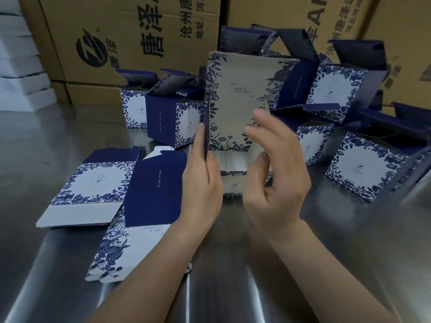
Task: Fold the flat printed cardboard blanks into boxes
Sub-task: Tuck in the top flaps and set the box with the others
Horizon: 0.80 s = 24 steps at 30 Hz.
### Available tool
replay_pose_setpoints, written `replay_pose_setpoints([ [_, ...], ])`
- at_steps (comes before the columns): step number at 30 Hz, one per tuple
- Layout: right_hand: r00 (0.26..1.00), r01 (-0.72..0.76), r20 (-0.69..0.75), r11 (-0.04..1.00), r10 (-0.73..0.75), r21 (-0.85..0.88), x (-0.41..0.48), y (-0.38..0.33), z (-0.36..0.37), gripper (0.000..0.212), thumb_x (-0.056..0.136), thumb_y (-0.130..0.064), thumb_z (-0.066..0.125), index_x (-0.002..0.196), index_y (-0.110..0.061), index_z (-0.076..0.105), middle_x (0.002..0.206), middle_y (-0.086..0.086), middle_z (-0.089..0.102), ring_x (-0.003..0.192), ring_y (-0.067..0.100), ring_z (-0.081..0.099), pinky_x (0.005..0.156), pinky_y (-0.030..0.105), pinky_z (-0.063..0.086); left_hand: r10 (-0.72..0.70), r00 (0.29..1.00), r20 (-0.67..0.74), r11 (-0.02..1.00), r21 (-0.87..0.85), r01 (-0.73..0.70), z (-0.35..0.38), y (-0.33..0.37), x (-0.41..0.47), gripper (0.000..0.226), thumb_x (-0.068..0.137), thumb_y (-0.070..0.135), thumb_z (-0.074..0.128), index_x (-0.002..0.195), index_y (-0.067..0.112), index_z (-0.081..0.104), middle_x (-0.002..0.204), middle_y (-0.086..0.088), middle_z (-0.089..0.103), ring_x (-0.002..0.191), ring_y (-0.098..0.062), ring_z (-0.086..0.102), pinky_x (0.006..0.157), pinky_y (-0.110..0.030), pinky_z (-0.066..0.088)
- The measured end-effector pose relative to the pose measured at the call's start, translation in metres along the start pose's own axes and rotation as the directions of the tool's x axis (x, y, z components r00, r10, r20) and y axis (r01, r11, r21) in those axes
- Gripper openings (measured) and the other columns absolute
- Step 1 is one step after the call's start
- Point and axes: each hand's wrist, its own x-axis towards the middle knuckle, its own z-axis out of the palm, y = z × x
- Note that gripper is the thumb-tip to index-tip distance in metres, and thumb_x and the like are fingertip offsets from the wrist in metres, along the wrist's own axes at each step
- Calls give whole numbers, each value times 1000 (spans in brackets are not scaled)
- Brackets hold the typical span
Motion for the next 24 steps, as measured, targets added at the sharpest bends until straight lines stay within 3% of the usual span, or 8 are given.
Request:
replay_pose_setpoints([
  [4, 970, -198, 138, 980, 200, -28, 3, -14, 10, 39, 75, 10, 37, 103, 8, 64, 113, 19, 65, 113, 22, 56, 101, 23, 44, -39, 999, 19, 999, -1, 39, -2, 0, -3, 65, 92, 29, 27, 155, 35, 18, 147, -4, 49, 123, -23, 55, 94, -34, 46],
  [6, 876, -369, 287, 922, 386, -114, 10, -12, 12, 42, 76, 6, 39, 112, 2, 60, 120, 13, 61, 116, 16, 51, 99, 9, 32, -54, 998, 15, 998, -29, 55, -1, 3, -5, 70, 87, 25, 30, 156, 33, 18, 152, 1, 43, 131, -19, 49, 105, -42, 43],
  [8, 732, -451, 430, 849, 528, -273, 18, -7, 14, 43, 84, 3, 40, 123, -6, 55, 127, 8, 57, 119, 17, 50, 94, 11, 32, -70, 998, 0, 996, -50, 70, 0, 6, -7, 68, 91, 17, 35, 156, 28, 19, 156, 7, 36, 139, -13, 40, 114, -42, 36],
  [11, 499, -428, 545, 738, 674, -522, 30, 7, 20, 38, 91, -4, 44, 128, -9, 52, 128, 14, 55, 114, 29, 53, 91, 31, 41, -122, 993, -5, 989, -83, 121, 3, 5, -8, 66, 95, 0, 39, 155, 24, 24, 157, 10, 33, 143, -4, 30, 120, -35, 27],
  [15, 133, -342, 615, 618, 777, -708, 40, 23, 39, 21, 97, -14, 49, 115, -7, 56, 117, 14, 58, 87, 23, 51, 76, 29, 41, -156, 988, 9, 979, -129, 156, 5, 5, -9, 65, 95, -5, 37, 153, 23, 32, 155, 11, 37, 141, 0, 31, 120, -28, 25],
  [18, 29, -189, 677, 669, 735, -718, 34, 36, 52, 20, 102, -21, 44, 112, -9, 58, 115, 12, 60, 82, 20, 51, 75, 29, 40, -205, 979, 9, 962, -183, 203, 5, 5, -11, 66, 95, -4, 36, 149, 33, 37, 145, 18, 45, 128, 7, 40, 109, -14, 33],
  [20, -46, -95, 728, 723, 684, -684, 29, 42, 60, 29, 104, -22, 41, 124, -9, 57, 122, 12, 59, 100, 26, 56, 80, 29, 40, -235, 972, 15, 951, -206, 232, 5, 4, -11, 69, 94, -4, 35, 147, 39, 38, 136, 24, 48, 121, 9, 42, 100, -8, 36],
  [24, -192, -35, 759, 769, 622, -639, 25, 47, 68, 36, 104, -23, 37, 132, -5, 51, 135, 18, 53, 115, 29, 52, 101, 36, 39, -251, 968, -1, 941, -237, 243, 8, 3, -12, 69, 93, -5, 35, 145, 40, 41, 135, 22, 51, 123, 5, 46, 102, -15, 38],
])
